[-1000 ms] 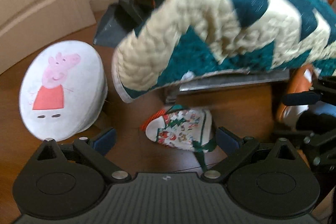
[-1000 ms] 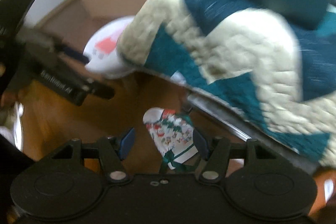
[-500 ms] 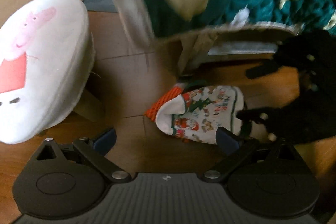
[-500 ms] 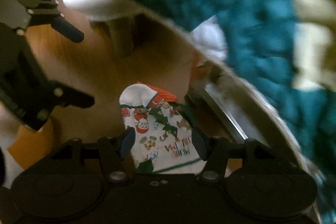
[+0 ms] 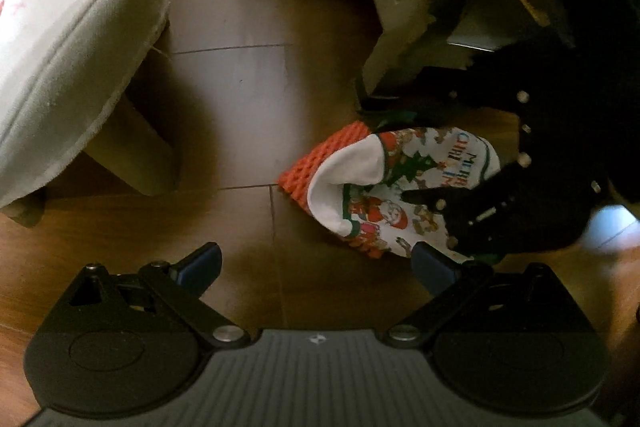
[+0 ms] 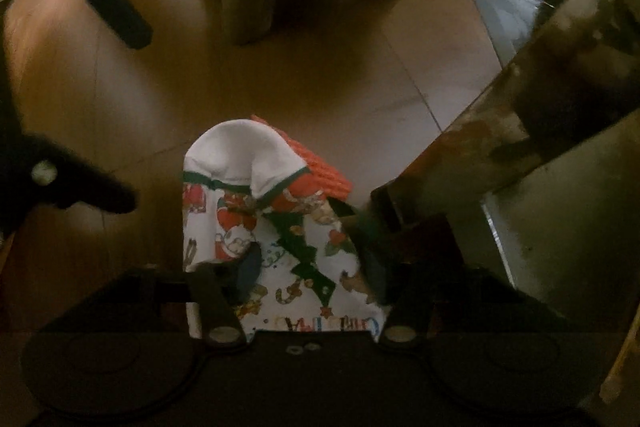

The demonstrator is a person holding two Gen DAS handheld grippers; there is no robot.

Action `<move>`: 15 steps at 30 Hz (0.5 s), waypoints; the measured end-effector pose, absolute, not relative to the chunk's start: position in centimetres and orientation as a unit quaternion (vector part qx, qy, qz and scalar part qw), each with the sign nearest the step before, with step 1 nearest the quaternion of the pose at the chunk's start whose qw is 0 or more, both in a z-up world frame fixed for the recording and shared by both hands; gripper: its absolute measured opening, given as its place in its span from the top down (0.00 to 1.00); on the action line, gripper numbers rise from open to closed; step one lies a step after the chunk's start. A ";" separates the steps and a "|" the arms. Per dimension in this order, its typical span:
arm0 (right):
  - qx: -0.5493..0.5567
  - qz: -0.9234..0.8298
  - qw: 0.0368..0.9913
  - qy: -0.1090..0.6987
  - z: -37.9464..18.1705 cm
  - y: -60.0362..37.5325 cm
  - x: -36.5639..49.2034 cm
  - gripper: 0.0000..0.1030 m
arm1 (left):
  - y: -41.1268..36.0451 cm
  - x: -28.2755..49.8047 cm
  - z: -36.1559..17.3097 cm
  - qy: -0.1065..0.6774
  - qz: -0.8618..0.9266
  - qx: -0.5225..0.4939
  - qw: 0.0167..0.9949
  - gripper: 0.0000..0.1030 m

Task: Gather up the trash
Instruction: 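Grasp the orange foam mesh with the left gripper while the right grasps the Christmas-print bag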

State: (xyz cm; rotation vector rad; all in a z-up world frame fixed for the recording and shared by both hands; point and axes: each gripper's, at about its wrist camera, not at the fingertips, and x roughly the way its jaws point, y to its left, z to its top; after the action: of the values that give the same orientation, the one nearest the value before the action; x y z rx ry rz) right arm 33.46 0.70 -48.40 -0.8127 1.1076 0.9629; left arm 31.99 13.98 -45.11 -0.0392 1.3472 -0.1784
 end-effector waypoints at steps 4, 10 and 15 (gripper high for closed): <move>-0.350 0.424 0.667 0.503 -48.5 -0.4 32.6 0.99 | 14.0 32.8 -45.5 0.623 -0.079 -0.031 0.777 0.01; -0.307 0.396 0.677 0.540 -46.7 -4.0 31.5 0.99 | 13.0 34.3 -45.7 0.614 -0.078 -0.030 0.785 0.02; -0.268 0.361 0.670 0.591 -45.1 -8.6 30.3 1.00 | 12.6 35.1 -46.3 0.617 -0.070 -0.036 0.783 0.02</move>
State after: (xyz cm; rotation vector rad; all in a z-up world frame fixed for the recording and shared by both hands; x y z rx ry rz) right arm 30.33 -8.62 -45.10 -0.6043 1.3321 0.8132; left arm 35.11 12.55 -46.33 -0.0785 1.3324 -0.1521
